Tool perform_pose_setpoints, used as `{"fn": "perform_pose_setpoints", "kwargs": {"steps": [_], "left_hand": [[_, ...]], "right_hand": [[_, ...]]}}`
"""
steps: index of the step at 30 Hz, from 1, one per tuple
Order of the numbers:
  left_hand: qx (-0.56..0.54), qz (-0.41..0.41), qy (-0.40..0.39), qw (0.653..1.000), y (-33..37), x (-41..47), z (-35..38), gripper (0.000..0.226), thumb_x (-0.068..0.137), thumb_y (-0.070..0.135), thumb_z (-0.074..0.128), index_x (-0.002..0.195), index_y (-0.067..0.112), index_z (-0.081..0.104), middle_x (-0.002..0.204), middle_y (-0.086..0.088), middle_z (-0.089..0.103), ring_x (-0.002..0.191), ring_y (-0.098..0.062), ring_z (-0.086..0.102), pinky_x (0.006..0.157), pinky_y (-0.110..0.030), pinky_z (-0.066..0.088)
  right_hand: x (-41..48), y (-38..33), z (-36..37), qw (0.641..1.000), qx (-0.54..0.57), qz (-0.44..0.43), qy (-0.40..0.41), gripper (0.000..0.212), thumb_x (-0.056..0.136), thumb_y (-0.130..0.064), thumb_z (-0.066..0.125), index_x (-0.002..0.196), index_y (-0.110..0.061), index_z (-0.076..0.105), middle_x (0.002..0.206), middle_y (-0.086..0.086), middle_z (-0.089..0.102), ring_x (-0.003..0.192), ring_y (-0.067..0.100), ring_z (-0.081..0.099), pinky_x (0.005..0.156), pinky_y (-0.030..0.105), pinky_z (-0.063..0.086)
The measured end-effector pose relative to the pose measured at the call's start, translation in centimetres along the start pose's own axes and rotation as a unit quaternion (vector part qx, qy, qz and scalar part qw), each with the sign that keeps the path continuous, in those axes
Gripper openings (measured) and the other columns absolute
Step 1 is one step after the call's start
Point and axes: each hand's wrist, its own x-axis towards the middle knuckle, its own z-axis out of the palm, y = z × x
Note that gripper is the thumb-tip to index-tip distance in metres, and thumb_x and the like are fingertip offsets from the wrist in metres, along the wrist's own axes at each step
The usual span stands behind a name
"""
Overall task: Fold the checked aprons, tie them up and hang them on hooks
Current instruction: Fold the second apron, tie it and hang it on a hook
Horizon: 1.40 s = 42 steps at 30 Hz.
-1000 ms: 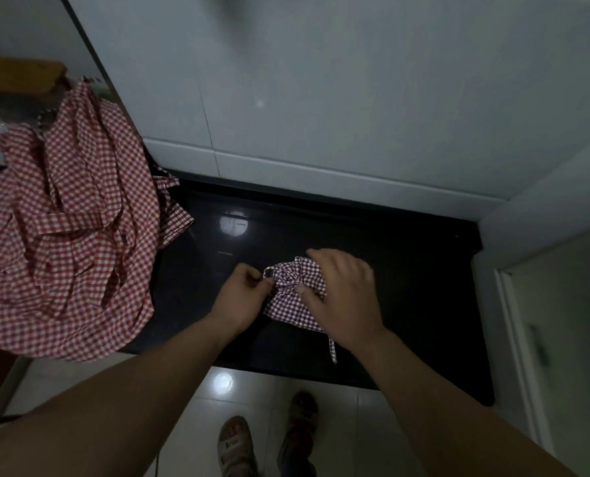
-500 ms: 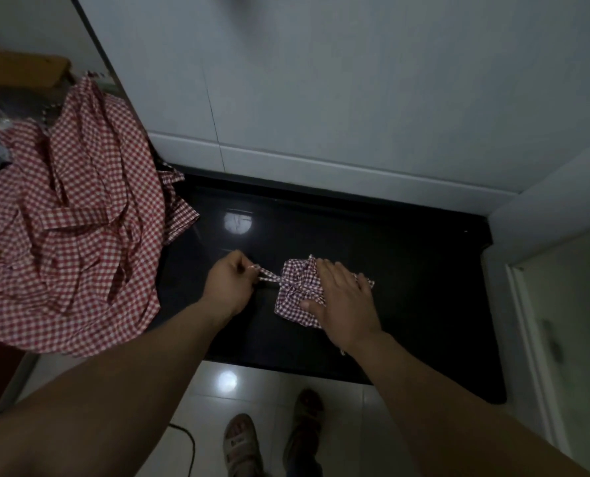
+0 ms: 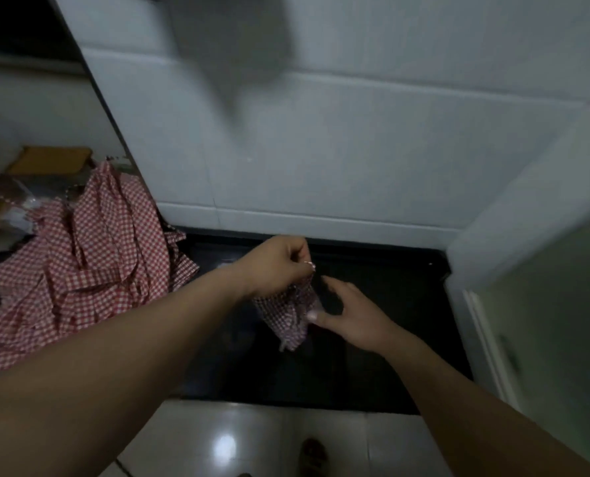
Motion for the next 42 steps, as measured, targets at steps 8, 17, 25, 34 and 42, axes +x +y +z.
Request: {"fn": "perform_pose_setpoints", "kwargs": {"steps": [8,17,25,34,42], "left_hand": [[0.066,0.141,-0.027,0.987,12.2,-0.8,-7.1,0.011,0.093,0.014,0.074,0.084,0.013,0.067,0.078,-0.007,0.073,0.068,-0.008,0.059,0.068,-0.03,0.05],[0.048,0.183,0.088,0.978,18.6,-0.4,-9.3,0.012,0.096,0.027,0.073,0.088,0.019,0.068,0.081,0.002,0.074,0.073,-0.015,0.066,0.072,-0.042,0.056],[-0.019,0.114,0.241,0.963,19.7,-0.9,-8.2,0.047,0.091,0.062,0.066,0.117,0.023,0.061,0.118,0.004,0.063,0.112,-0.015,0.059,0.095,-0.038,0.048],[-0.652,-0.039,0.097,0.751,21.9,-1.6,-2.6,0.059,0.095,0.064,0.053,0.117,0.01,0.065,0.099,-0.016,0.076,0.091,-0.028,0.076,0.091,-0.037,0.055],[-0.46,0.068,0.1,0.88,19.6,-0.3,-3.7,0.045,0.091,0.032,0.07,0.134,0.023,0.061,0.124,-0.01,0.074,0.118,-0.027,0.071,0.107,-0.05,0.052]], "right_hand": [[-3.2,-12.7,-9.4,0.973,0.095,-0.146,0.151,0.025,0.09,-0.026,0.072,0.115,-0.026,0.071,0.111,-0.001,0.068,0.103,0.011,0.066,0.093,0.034,0.053],[-7.4,-17.8,-15.9,0.942,0.096,-0.159,0.279,0.016,0.097,-0.024,0.068,0.081,-0.028,0.071,0.077,-0.003,0.073,0.073,0.01,0.068,0.064,0.024,0.048],[-7.1,-19.9,-20.0,0.919,0.201,-0.19,0.28,0.008,0.096,-0.013,0.07,0.088,-0.013,0.071,0.078,0.005,0.076,0.068,0.014,0.071,0.057,0.025,0.053],[-4.2,-21.9,-16.3,0.898,0.291,-0.198,0.264,0.015,0.095,-0.012,0.067,0.082,-0.017,0.068,0.076,0.003,0.074,0.07,0.017,0.069,0.067,0.031,0.053],[-3.2,-22.6,-19.1,0.86,0.451,-0.124,0.203,0.017,0.09,-0.001,0.064,0.083,-0.012,0.075,0.083,0.018,0.074,0.081,0.033,0.072,0.083,0.046,0.059]]}}
